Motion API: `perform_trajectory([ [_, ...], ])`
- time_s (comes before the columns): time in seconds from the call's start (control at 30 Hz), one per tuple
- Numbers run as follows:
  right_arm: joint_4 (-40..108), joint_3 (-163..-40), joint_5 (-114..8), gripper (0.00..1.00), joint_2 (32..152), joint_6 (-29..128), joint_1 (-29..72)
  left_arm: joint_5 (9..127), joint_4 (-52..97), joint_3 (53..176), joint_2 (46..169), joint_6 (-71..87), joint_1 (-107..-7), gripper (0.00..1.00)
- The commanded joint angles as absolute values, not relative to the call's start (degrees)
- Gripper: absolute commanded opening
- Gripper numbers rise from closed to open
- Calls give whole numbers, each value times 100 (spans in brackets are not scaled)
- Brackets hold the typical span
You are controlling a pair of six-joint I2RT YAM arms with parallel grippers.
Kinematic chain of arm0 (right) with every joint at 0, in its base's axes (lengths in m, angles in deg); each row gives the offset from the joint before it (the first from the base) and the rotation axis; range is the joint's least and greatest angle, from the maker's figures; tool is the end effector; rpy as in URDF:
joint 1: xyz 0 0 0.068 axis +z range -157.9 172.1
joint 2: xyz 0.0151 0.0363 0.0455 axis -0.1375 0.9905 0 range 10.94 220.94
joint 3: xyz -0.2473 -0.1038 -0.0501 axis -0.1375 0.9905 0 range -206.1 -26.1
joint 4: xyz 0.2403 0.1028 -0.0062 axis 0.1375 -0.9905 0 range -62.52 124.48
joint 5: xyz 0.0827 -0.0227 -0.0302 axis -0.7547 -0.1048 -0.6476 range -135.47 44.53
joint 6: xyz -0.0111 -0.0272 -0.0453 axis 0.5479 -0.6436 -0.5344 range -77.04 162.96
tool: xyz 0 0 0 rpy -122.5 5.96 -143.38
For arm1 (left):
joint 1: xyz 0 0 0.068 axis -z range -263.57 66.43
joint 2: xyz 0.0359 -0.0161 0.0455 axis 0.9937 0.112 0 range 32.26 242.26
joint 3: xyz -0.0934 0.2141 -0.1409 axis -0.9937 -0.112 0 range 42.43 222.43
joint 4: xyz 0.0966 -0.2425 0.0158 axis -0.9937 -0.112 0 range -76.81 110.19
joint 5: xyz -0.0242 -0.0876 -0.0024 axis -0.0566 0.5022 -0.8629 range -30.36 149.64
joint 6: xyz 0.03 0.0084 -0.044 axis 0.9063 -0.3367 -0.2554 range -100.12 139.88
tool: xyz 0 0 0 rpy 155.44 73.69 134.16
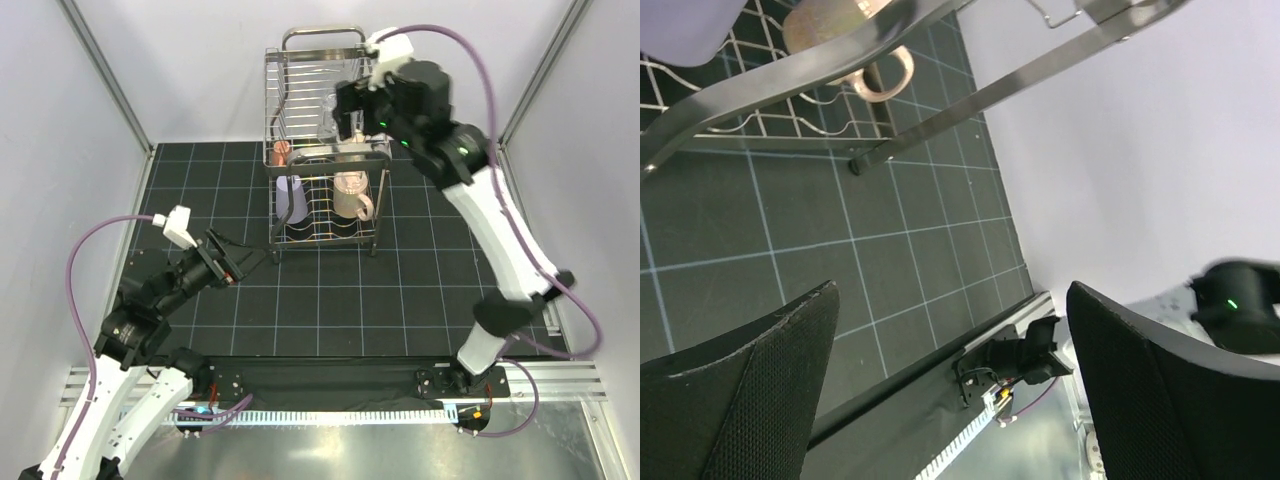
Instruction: Load the cups into the dish rack
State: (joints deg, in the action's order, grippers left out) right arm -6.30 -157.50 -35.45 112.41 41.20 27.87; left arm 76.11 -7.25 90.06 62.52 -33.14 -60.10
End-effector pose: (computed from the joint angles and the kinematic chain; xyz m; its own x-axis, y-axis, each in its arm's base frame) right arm 0.2974 0.2066 0.5258 -0.1393 -0.1375 -0.9807 -0.4416 0.8950 -0.0628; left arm 0.1010 -0.0548 0.3581 -0.6061 -0.5720 -0.5527 0.2557 0.5179 -0.8163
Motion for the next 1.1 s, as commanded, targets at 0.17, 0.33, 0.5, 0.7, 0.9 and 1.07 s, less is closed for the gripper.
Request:
perform_trajectory([
  [0.17,-683,-13830,-2764,100,8611,4865,2761,7327,-881,8778,6346,-3382,-6010,93],
  [0.33,-1104,-12176,-2385,100,7196,5472,2761,7441,-864,8611,6390,-3470,-6010,93],
  [0.5,-1343,-10172,-2323,100,6115,6193,2761,7493,-872,8462,6311,-3602,-6010,93],
  [0.7,-615,-7790,-2928,100,4620,6729,2761,7555,-838,8164,6206,-3795,-6010,93],
  [0.9,27,-6374,-3501,100,4022,7572,2761,7599,-583,7891,6153,-3962,-6010,94],
  [1.07,556,-5608,-3614,100,3381,7557,2769,8099,478,7329,6057,-4287,-6010,98],
])
